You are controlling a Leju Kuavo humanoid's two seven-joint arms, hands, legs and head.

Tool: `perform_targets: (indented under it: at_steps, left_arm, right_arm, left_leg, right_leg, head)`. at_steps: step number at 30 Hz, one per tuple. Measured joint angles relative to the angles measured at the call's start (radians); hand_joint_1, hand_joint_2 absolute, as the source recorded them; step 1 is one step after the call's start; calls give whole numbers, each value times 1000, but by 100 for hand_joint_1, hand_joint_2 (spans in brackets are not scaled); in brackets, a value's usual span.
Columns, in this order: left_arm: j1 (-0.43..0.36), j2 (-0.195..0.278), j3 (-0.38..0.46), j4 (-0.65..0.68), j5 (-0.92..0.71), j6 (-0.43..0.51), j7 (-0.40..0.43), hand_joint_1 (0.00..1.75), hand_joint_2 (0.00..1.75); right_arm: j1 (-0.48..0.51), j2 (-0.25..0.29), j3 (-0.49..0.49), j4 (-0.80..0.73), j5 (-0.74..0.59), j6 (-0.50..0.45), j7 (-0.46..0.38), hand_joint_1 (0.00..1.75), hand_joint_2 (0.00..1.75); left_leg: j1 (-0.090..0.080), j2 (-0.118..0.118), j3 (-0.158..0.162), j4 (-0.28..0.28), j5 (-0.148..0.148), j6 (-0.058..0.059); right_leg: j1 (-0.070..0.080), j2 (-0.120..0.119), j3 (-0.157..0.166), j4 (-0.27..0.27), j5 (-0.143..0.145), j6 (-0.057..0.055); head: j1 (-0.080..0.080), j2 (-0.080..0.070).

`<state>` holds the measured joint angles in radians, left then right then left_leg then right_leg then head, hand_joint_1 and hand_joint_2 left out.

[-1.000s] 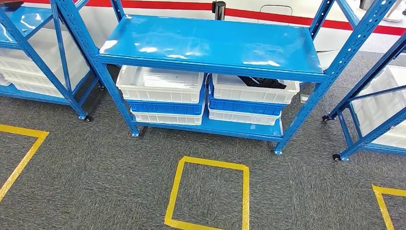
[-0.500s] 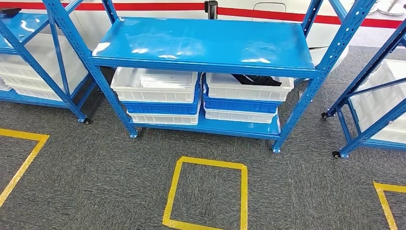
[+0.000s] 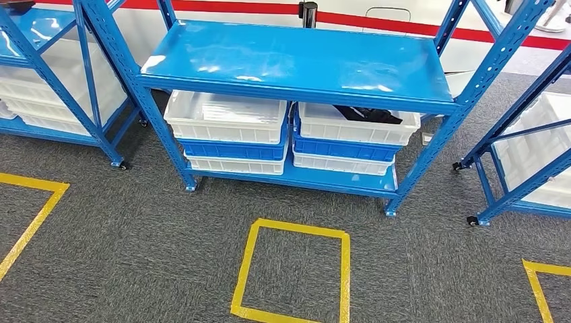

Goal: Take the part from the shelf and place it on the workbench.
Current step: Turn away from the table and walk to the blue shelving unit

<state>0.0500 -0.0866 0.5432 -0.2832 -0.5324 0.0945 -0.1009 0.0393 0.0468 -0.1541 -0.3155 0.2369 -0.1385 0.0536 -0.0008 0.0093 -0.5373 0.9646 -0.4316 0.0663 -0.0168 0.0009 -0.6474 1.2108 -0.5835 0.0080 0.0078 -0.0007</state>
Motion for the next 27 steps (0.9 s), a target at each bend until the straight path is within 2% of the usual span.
perform_targets:
  at_steps: [1,2,3,5,6,7,9,10,13,20,27]
  left_arm:
    - [-2,3,-22,-12,25,-4,4,0,0]
    - [-5,5,-44,-27,49,-9,9,0,0]
    - [-9,7,-65,-43,71,-13,13,0,0]
    - [-18,14,-107,-76,114,-21,20,0,0]
    - [-22,19,-128,-90,135,-24,24,0,0]
    - [-25,25,-150,-103,158,-27,28,0,0]
    - [-24,34,-198,-120,207,-35,37,0,0]
    - [-20,38,-223,-124,233,-40,42,0,0]
    - [7,43,-295,-125,306,-52,57,0,0]
    - [72,57,-439,-125,477,-81,88,0,0]
    - [90,65,-498,-124,531,-89,98,0,0]
  right_arm:
    - [14,-2,5,2,-11,6,-2,0,175]
    - [29,-6,10,6,-22,12,-3,0,175]
    - [45,-9,14,12,-32,18,-5,0,175]
    - [73,-12,23,23,-51,29,-9,0,175]
    - [84,-13,29,27,-61,35,-11,0,175]
    - [94,-13,35,30,-71,41,-14,0,175]
    - [107,-16,48,32,-93,54,-19,0,175]
    - [112,-17,55,31,-104,60,-21,0,131]
    - [115,-23,73,20,-136,78,-29,0,0]
    - [108,-36,109,-31,-211,121,-45,0,0]
    - [108,-42,121,-56,-234,136,-51,0,0]
  left_leg:
    - [-1,0,-2,1,0,0]
    - [-1,0,-3,2,0,0]
    - [1,-1,-4,4,0,-1]
    - [1,-2,-10,22,-9,-9]
    - [-1,-2,-15,35,-20,-15]
    - [-4,-2,-20,47,-27,-18]
    - [-7,-1,-24,56,-33,-17]
    - [-6,-1,-24,55,-29,-16]
    - [-2,-1,-22,52,-26,-21]
    - [1,-2,-22,51,-26,-33]
    - [0,-2,-22,51,-28,-39]
  right_leg:
    - [-2,0,-22,47,-15,3]
    - [-5,0,-24,54,-12,11]
    - [-9,-1,-4,21,7,26]
    - [-23,-4,72,-122,58,61]
    - [-28,-3,103,-179,77,66]
    - [-30,-2,121,-212,86,61]
    - [-25,2,128,-220,90,37]
    - [-23,2,127,-219,90,32]
    - [-17,2,126,-219,90,31]
    - [-12,0,122,-219,88,27]
    - [-13,-1,118,-220,86,26]
  head:
    - [0,0]
    - [1,0]
    - [1,0]
    - [3,0]
    - [4,0]
    - [3,0]
    - [-5,0]
    - [-8,0]
    - [-9,0]
    - [-9,0]
    - [-8,0]
